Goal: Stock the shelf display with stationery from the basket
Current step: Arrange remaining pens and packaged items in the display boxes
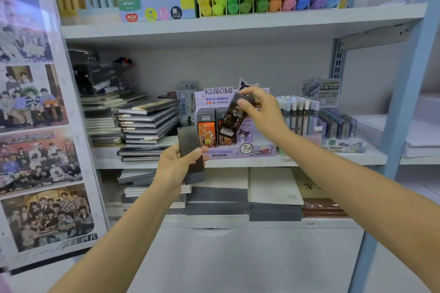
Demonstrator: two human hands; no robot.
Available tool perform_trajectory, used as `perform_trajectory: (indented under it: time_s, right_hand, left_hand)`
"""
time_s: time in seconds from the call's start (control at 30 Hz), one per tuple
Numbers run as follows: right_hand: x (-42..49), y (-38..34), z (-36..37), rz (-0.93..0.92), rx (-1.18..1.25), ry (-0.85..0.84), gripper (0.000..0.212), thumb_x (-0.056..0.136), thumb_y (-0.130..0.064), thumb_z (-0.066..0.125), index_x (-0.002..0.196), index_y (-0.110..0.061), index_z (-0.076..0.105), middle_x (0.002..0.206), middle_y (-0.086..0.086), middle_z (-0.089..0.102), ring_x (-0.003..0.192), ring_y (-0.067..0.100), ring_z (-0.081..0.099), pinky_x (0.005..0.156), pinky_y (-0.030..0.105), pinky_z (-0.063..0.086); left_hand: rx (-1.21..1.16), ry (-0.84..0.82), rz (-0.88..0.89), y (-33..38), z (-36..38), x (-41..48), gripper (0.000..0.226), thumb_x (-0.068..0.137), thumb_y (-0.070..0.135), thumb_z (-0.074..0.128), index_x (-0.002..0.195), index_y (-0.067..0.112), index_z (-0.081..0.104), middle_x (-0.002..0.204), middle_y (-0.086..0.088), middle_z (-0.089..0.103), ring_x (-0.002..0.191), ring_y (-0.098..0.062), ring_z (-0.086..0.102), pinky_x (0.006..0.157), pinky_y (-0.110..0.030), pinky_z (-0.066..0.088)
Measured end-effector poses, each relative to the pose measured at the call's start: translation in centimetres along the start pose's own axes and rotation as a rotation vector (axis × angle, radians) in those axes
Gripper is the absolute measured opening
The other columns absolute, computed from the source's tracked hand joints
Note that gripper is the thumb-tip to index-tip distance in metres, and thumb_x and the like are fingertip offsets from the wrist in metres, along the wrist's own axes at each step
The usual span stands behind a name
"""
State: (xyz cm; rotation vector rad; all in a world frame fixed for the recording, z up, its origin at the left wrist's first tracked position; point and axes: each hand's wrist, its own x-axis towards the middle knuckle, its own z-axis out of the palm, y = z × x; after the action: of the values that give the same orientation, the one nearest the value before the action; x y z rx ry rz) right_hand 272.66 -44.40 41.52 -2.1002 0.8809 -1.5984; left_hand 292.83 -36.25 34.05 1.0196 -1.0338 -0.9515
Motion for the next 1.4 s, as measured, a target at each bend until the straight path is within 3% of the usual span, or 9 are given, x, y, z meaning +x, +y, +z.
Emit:
perform_trajectory:
  time_s: [0.17,0.33,0.4,0.7,0.87,1.03,1.2,1.33,1.4]
  right_hand:
    - [-0.1,1.3,1.7,-0.068,-0.11,-0.12,0.014,0.094,-0.013,0.06,0.108,-0.016,0.063,0.092,-0.01,0.064,0.092,0.013,0.064,0.082,0.026,0.052]
    - [1.0,2.1,0.9,-0.054,-0.208,-0.188,0.012,0.095,-0.017,0.06,0.106,-0.019,0.064,0.09,-0.001,0.07,0.086,0.015,0.065,0.081,0.035,0.054]
    - [1.2,2.2,1.2,-0.06,-0.235,-0.207,0.013,0.094,-0.018,0.061,0.107,-0.02,0.064,0.088,-0.001,0.069,0.083,0.014,0.064,0.08,0.035,0.053]
    - [0.6,2.8,3.1,-0.177,-0.251,-0.092,0.015,0.088,-0.016,0.069,0.102,-0.014,0.065,0.103,-0.001,0.06,0.093,0.018,0.058,0.082,0.044,0.052]
    - [-0.2,3.3,3.5,-0.145,-0.267,-0.068,0.02,0.088,-0.017,0.069,0.108,-0.013,0.068,0.105,0.002,0.049,0.099,0.016,0.052,0.087,0.035,0.048]
    - [-1.4,2.2,2.4,-0.041,-0.096,-0.062,0.03,0.091,-0.02,0.065,0.121,-0.019,0.061,0.119,0.0,0.051,0.099,0.011,0.056,0.085,0.016,0.045]
    - [-3.8,0.9,1.5,0.137,0.211,-0.24,0.03,0.093,-0.011,0.063,0.122,-0.009,0.059,0.101,0.012,0.068,0.072,0.015,0.068,0.066,0.022,0.055]
    - [-4.6,0.6,-0.2,0.161,0.27,-0.079,0.021,0.091,-0.003,0.063,0.112,-0.002,0.063,0.088,0.017,0.068,0.064,0.02,0.066,0.066,0.029,0.056]
    - [-4.8,0.6,-1.1,0.172,0.251,-0.035,0.017,0.091,-0.003,0.063,0.107,-0.003,0.065,0.09,0.015,0.068,0.064,0.021,0.066,0.069,0.035,0.057]
  left_hand:
    - [0.015,-0.011,0.009,-0.9,-0.7,0.6,0.024,0.087,0.013,0.068,0.11,0.009,0.066,0.098,-0.003,0.076,0.084,-0.018,0.074,0.067,-0.029,0.06]
    - [0.026,-0.004,-0.002,-1.4,-0.7,0.9,0.039,0.075,0.023,0.074,0.111,0.012,0.065,0.097,-0.003,0.076,0.086,-0.02,0.074,0.074,-0.038,0.06]
    - [0.023,0.0,0.003,-1.6,-0.5,1.1,0.032,0.082,0.017,0.072,0.112,0.011,0.065,0.098,-0.004,0.076,0.087,-0.021,0.074,0.075,-0.039,0.06]
    - [0.008,-0.051,0.003,-2.0,-0.7,1.3,0.028,0.085,0.009,0.07,0.113,0.009,0.066,0.1,-0.011,0.075,0.086,-0.025,0.074,0.079,-0.036,0.06]
    - [0.005,-0.067,-0.007,-2.2,-0.5,1.5,0.03,0.081,0.012,0.073,0.11,0.008,0.067,0.097,-0.012,0.076,0.086,-0.025,0.074,0.078,-0.033,0.06]
    - [0.007,-0.153,-0.008,-1.8,0.2,1.1,0.05,0.068,0.021,0.08,0.114,0.008,0.065,0.1,-0.013,0.075,0.087,-0.027,0.073,0.077,-0.034,0.059]
    - [0.048,-0.231,-0.016,-1.3,2.3,0.3,0.046,0.073,0.016,0.079,0.114,0.008,0.06,0.096,-0.015,0.075,0.088,-0.03,0.073,0.076,-0.034,0.059]
    - [0.13,-0.239,-0.043,-0.5,3.4,-0.8,0.041,0.077,0.03,0.074,0.11,0.007,0.064,0.092,-0.01,0.076,0.078,-0.024,0.073,0.067,-0.027,0.058]
    - [0.15,-0.213,-0.031,-0.1,3.6,-1.2,0.033,0.085,0.025,0.07,0.109,0.004,0.065,0.082,-0.008,0.075,0.069,-0.022,0.071,0.065,-0.03,0.06]
